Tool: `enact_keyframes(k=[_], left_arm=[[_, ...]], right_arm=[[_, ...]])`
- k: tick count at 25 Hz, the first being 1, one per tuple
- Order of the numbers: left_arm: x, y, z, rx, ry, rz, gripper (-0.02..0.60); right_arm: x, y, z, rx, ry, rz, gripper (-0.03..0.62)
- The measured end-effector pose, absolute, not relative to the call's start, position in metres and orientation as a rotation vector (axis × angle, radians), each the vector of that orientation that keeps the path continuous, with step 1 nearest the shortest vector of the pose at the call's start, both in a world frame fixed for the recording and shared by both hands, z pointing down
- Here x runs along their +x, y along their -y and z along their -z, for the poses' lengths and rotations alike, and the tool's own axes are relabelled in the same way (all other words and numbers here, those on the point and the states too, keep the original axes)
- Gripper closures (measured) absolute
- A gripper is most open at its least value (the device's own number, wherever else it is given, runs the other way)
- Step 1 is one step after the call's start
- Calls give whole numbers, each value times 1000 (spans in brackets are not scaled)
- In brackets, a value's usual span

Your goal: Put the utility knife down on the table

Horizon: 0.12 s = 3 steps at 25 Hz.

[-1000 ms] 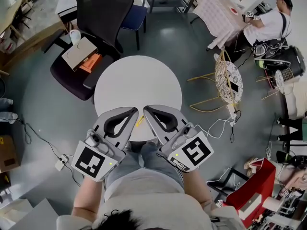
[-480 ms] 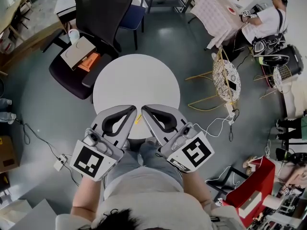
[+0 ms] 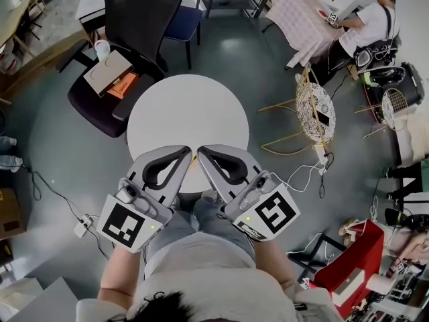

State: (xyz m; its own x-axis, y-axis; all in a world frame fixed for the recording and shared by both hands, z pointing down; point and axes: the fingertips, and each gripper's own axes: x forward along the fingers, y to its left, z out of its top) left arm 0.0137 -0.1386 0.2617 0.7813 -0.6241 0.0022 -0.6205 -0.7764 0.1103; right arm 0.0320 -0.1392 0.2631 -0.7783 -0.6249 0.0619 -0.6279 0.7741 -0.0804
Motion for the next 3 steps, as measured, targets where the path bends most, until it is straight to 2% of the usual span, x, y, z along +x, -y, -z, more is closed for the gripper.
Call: enact_keyframes(k=[3], left_arm=[[20, 138, -261, 2860, 1011, 53, 572]], right_arm=[[38, 139, -262, 1031, 2936, -147, 586]])
